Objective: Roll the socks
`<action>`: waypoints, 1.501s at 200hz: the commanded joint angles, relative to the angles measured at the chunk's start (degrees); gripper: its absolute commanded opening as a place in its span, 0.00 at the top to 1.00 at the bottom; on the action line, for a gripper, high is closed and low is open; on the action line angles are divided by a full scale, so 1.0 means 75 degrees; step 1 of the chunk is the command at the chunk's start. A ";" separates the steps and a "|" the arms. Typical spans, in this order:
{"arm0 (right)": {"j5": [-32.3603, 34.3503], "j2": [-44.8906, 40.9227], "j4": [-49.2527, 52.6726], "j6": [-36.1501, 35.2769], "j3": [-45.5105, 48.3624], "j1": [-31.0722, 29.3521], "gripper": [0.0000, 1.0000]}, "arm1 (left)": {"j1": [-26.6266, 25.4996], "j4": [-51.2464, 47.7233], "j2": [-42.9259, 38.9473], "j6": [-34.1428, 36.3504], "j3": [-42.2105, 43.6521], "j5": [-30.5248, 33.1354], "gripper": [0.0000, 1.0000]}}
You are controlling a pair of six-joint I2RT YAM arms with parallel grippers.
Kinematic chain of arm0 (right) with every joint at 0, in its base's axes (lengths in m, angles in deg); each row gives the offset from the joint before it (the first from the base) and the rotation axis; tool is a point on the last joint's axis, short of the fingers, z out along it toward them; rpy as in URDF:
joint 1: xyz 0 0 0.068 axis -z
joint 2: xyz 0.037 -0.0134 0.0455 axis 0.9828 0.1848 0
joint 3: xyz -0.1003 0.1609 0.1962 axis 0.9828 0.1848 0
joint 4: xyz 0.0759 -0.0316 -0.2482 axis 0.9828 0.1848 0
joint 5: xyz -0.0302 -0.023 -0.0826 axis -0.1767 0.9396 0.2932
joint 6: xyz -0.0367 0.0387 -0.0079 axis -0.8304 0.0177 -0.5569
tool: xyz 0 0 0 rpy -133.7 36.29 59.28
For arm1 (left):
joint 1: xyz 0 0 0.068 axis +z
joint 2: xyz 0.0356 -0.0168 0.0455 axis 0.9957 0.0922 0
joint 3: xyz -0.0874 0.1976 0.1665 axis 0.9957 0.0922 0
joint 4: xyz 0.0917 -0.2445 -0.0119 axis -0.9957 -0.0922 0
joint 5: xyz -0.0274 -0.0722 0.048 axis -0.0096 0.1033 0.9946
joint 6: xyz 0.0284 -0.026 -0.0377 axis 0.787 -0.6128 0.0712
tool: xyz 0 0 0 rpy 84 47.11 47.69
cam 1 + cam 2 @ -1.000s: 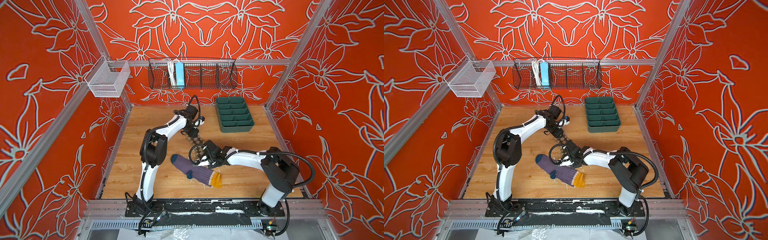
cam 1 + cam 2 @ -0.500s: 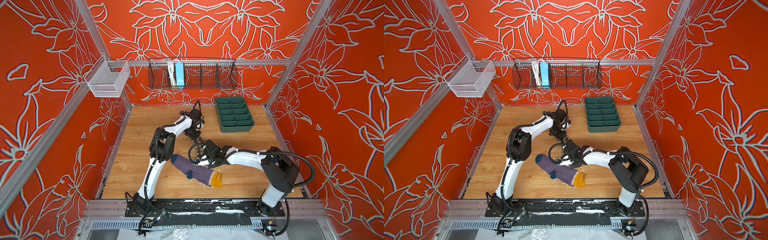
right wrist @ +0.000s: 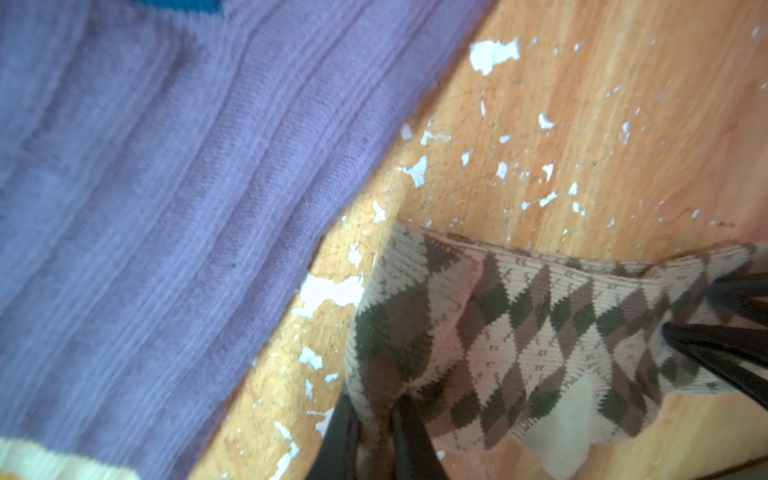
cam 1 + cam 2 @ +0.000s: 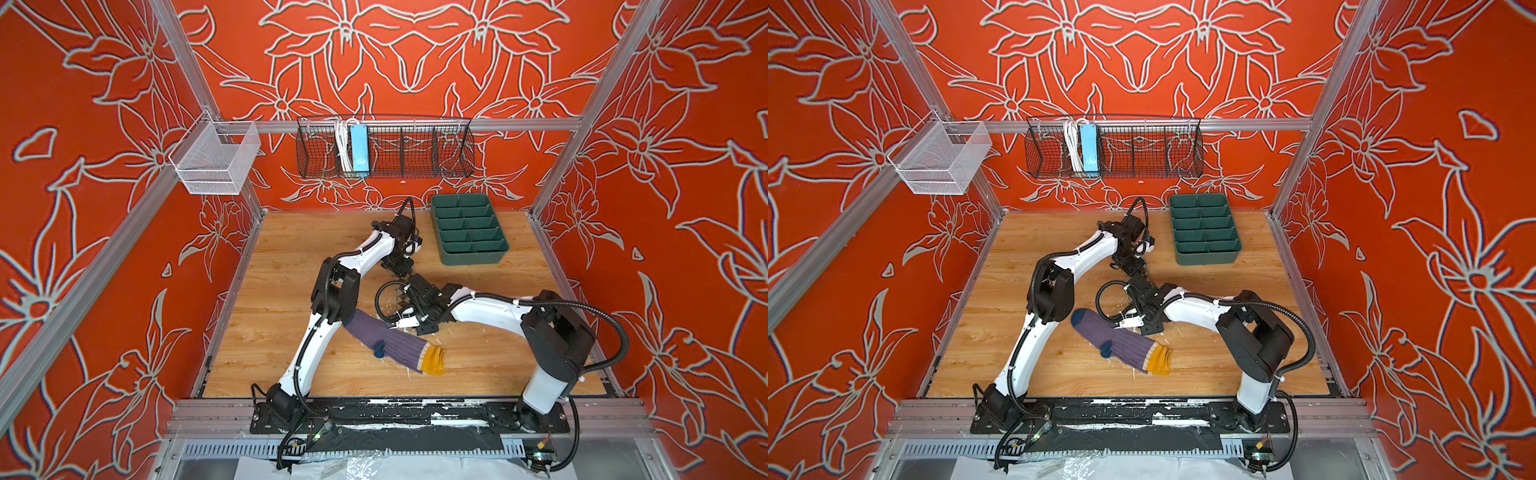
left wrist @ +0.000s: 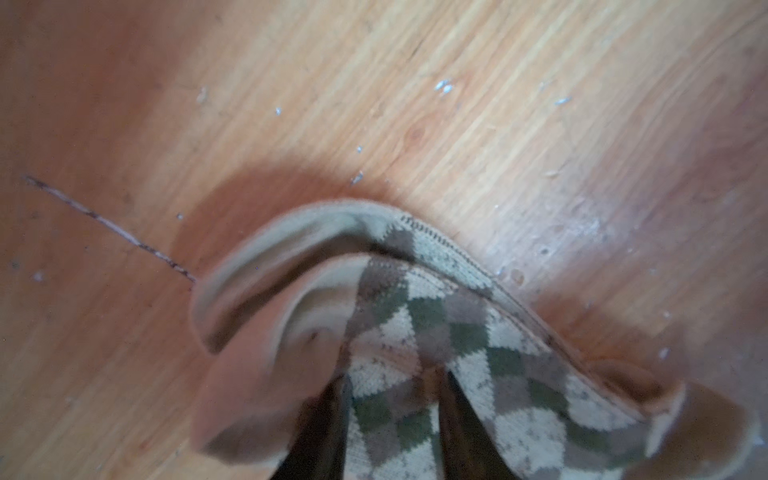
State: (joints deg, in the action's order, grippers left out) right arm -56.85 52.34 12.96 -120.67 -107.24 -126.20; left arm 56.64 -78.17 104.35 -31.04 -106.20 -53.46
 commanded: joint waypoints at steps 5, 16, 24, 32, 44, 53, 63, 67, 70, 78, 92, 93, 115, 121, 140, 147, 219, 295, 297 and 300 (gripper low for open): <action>-0.0576 0.0202 0.1254 0.0222 -0.0333 0.0100 1.00 | 0.0097 0.0722 -0.0847 -0.0126 0.0695 -0.0147 0.58; -0.0672 0.0247 0.1459 0.0260 -0.0465 0.0187 1.00 | 0.0153 0.1255 -0.1523 -0.0218 0.1146 -0.0273 0.53; -0.0748 0.0289 0.1586 0.0310 -0.0561 0.0222 1.00 | 0.0208 0.1635 -0.2012 -0.0261 0.1424 -0.0423 0.49; -0.0836 0.0353 0.1722 0.0343 -0.0657 0.0260 1.00 | 0.0265 0.1899 -0.2432 -0.0287 0.1605 -0.0571 0.45; -0.0930 0.0474 0.1927 0.0387 -0.0772 0.0295 1.00 | 0.0358 0.1970 -0.2890 -0.0281 0.1591 -0.0764 0.42; -0.0989 0.0566 0.2067 0.0412 -0.0851 0.0316 1.00 | 0.0430 0.1833 -0.3153 -0.0299 0.1473 -0.0783 0.41; -0.1065 0.0673 0.2237 0.0469 -0.0932 0.0348 1.00 | 0.0521 0.1695 -0.3481 -0.0304 0.1437 -0.0765 0.40; -0.1111 0.0702 0.2303 0.0502 -0.0950 0.0352 1.00 | 0.0557 0.1663 -0.3623 -0.0290 0.1465 -0.0766 0.39; -0.1146 0.0726 0.2368 0.0519 -0.0972 0.0352 1.00 | 0.0591 0.1648 -0.3725 -0.0287 0.1499 -0.0757 0.39; -0.1222 0.0805 0.2514 0.0559 -0.1021 0.0365 1.00 | 0.0665 0.1651 -0.4079 -0.0281 0.1670 -0.0700 0.39; -0.1388 0.0937 0.2730 0.0670 -0.1103 0.0398 1.00 | 0.0785 0.1966 -0.4954 -0.0353 0.2356 -0.0564 0.39; -0.1408 0.0939 0.2748 0.0672 -0.1116 0.0398 1.00 | 0.0794 0.1998 -0.5027 -0.0361 0.2420 -0.0555 0.39; -0.1767 0.1199 0.3087 0.0805 -0.1351 0.0488 1.00 | 0.0827 0.2531 -0.6866 0.0032 0.4010 -0.0809 0.39; -0.1886 0.1281 0.3192 0.0835 -0.1441 0.0530 1.00 | 0.0817 0.2507 -0.7372 0.0359 0.4437 -0.1178 0.38; -0.2122 0.1605 0.3533 0.0909 -0.1808 0.0661 1.00 | 0.0662 0.2727 -0.9000 0.1175 0.5987 -0.1689 0.39; -0.2222 0.1726 0.3637 0.0919 -0.1931 0.0729 1.00 | 0.0555 0.2804 -0.9575 0.1663 0.6617 -0.2005 0.39; -0.2622 0.2174 0.3894 0.0796 -0.2278 0.1196 1.00 | -0.2750 0.4734 -1.1432 0.4665 1.1261 -0.0173 0.35; -0.2854 0.2244 0.3879 0.0773 -0.2339 0.1369 1.00 | -0.3346 0.8064 -0.8259 0.4308 1.1739 0.1328 0.43; -0.2865 0.2238 0.3884 0.0764 -0.2348 0.1377 1.00 | -0.3346 0.8118 -0.8210 0.4325 1.1749 0.1370 0.43; -0.2859 0.2232 0.3890 0.0762 -0.2354 0.1383 1.00 | -0.3346 0.8179 -0.8126 0.4345 1.1746 0.1427 0.43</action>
State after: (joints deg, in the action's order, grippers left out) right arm -77.97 66.92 39.61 -114.46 -125.55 -116.39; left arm 31.76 -27.18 39.96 0.50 -17.75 -48.22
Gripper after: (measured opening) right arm 0.127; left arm 0.569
